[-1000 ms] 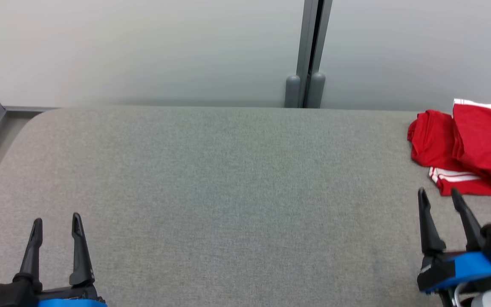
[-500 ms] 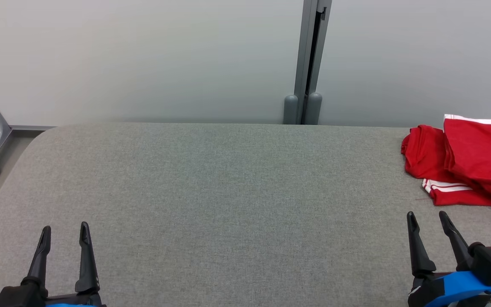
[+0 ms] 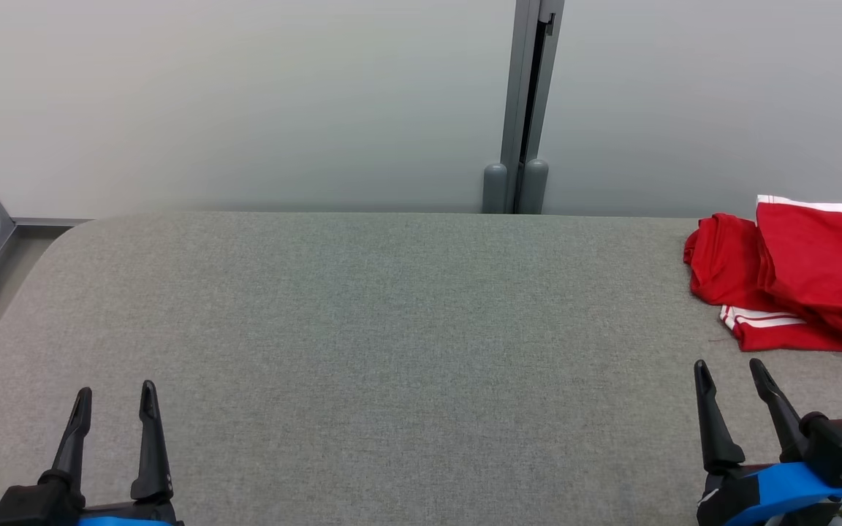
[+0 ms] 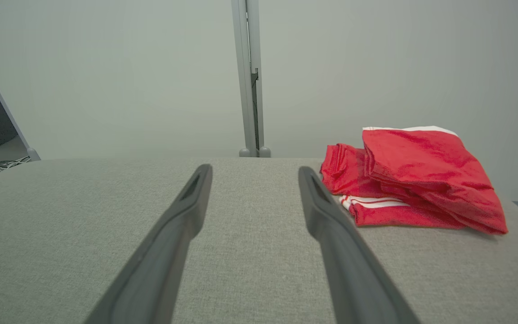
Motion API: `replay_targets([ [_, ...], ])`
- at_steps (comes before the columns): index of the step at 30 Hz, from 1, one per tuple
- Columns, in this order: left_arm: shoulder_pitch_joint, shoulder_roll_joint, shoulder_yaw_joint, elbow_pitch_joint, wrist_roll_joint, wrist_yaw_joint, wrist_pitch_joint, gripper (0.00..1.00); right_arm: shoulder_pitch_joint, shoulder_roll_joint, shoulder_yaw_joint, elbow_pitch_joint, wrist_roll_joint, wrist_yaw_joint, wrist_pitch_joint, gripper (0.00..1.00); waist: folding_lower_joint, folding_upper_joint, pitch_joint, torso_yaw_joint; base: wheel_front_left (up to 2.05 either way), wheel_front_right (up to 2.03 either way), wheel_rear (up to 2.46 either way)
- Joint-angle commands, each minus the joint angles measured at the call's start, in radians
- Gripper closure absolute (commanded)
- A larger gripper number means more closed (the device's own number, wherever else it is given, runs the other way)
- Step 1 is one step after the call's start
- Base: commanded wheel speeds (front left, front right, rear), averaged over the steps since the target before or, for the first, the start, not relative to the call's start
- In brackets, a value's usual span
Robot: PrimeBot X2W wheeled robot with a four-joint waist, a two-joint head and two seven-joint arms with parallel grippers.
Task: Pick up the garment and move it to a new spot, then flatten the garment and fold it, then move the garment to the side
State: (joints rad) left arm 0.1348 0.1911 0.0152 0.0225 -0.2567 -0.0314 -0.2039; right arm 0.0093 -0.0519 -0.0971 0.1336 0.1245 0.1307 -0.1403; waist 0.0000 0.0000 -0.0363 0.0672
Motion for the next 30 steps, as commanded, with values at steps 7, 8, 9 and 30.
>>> replay_targets([
  [7,-0.02,0.009,-0.011,-0.01,-0.007,0.007,0.016,0.0,0.014,0.002,0.002,-0.023,0.007,0.0,0.01,0.0,0.0,0.0,0.006,-0.003,0.0,0.0,0.0],
  [8,-0.02,0.01,-0.011,-0.01,-0.006,0.007,0.015,0.0,0.016,0.002,0.001,-0.024,0.007,0.0,0.012,0.0,0.0,0.0,0.006,-0.003,0.0,0.0,0.0],
  [9,-0.021,0.01,-0.011,-0.011,-0.008,0.007,0.016,0.0,0.017,0.002,0.001,-0.024,0.008,0.0,0.011,0.0,0.0,0.0,0.007,-0.003,0.0,0.0,0.0],
  [30,0.0,0.004,-0.027,0.012,-0.018,0.022,0.027,1.0,0.001,0.004,0.005,0.005,0.01,0.0,0.012,1.0,0.0,0.0,0.009,-0.004,0.0,0.0,0.0],
])
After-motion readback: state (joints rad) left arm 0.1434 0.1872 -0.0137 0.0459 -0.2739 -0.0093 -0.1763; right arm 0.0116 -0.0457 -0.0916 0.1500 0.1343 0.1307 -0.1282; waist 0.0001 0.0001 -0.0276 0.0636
